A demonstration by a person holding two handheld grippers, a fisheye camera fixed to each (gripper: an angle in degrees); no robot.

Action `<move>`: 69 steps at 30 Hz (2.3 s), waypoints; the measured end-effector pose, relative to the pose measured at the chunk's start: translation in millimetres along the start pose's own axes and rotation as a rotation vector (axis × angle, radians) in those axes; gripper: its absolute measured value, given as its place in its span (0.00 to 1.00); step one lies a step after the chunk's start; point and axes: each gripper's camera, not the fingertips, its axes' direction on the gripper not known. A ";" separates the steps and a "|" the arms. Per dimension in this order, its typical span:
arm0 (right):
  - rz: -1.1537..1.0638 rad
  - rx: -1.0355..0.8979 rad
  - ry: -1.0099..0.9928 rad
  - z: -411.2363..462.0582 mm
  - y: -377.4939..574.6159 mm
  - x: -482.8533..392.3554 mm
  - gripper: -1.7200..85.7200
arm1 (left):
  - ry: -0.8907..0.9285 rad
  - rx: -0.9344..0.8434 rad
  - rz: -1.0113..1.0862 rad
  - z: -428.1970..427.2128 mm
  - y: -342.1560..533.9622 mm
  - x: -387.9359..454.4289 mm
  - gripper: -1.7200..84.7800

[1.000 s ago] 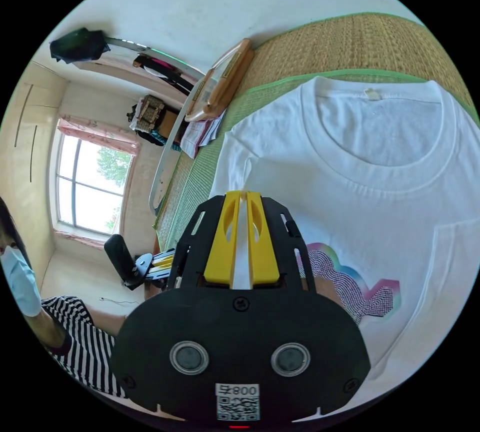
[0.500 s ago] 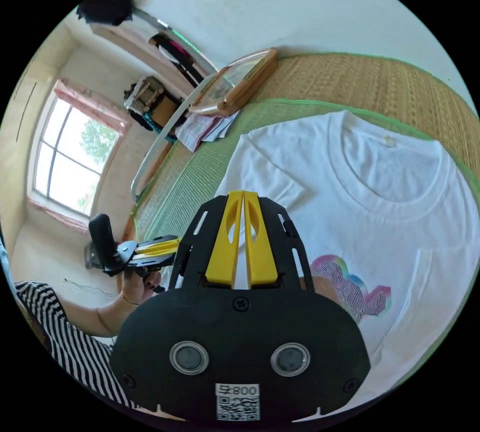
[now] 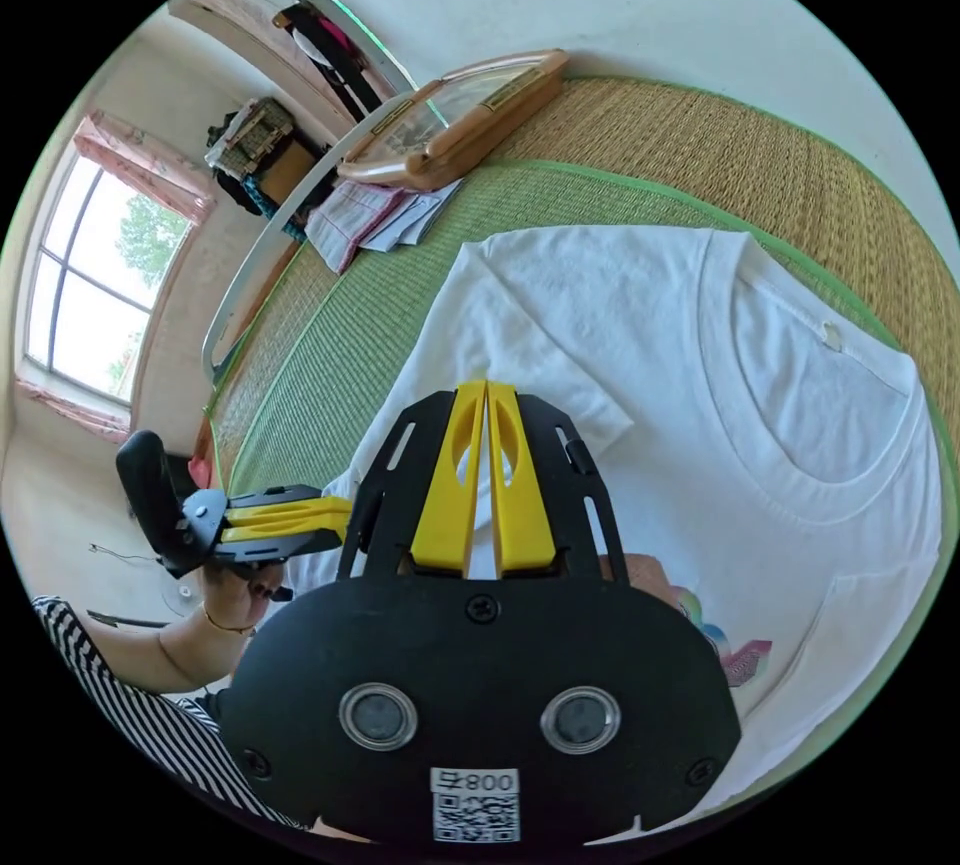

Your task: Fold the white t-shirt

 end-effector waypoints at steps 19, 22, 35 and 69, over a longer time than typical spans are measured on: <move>0.475 0.251 0.480 -205.0 191.3 200.6 0.07 | -0.069 0.042 0.037 8.8 -83.8 -12.8 0.10; 0.525 0.217 0.451 -203.0 203.8 223.6 0.08 | -0.127 0.021 0.062 20.9 -86.7 -7.6 0.08; 0.484 0.164 0.483 -220.4 242.0 232.8 0.02 | -0.175 0.042 0.104 34.6 -83.5 0.7 0.04; 0.415 0.087 0.186 -257.4 547.8 78.6 0.02 | -0.074 -0.077 -0.017 -27.6 179.8 -73.8 0.05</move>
